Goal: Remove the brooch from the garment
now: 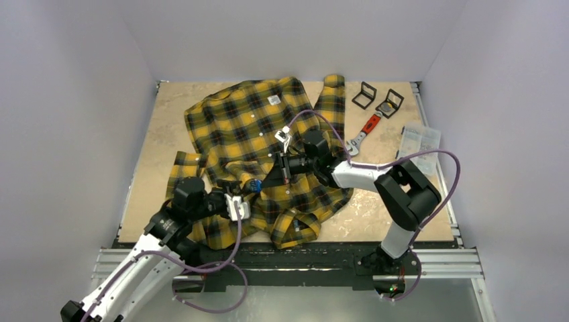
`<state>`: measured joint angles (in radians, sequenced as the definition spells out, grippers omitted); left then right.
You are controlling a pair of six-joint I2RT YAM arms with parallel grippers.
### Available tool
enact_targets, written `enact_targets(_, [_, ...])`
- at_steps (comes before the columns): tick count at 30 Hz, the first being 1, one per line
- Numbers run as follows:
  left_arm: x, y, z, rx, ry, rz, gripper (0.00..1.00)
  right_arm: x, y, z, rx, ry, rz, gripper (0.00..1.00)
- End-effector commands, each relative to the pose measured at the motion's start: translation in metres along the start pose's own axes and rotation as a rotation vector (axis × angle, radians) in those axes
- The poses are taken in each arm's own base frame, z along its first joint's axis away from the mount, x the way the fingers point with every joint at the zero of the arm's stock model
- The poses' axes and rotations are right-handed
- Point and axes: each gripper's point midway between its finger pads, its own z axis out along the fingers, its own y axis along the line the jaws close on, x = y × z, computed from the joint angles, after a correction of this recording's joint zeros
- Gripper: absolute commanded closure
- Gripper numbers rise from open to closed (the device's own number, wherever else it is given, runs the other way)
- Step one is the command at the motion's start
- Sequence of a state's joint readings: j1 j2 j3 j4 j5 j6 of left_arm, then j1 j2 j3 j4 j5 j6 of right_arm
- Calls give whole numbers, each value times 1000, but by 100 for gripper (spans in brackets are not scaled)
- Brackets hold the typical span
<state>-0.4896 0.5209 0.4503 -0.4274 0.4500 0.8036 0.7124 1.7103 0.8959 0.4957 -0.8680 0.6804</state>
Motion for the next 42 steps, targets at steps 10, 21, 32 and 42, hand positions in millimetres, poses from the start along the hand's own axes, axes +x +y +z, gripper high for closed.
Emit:
enact_targets(10, [-25, 2, 34, -89, -129, 620, 53, 0, 20, 3, -179, 90, 160, 100])
enact_targets(21, [-30, 6, 41, -136, -132, 645, 74, 6, 8, 5, -177, 116, 225, 100])
enact_targets(32, [-30, 3, 35, -102, -110, 567, 100, 0, 8, -2, -175, 88, 204, 67])
enact_targets(42, [-42, -4, 34, 101, -11, 211, 100, -20, -9, -41, 12, -41, 18, 38])
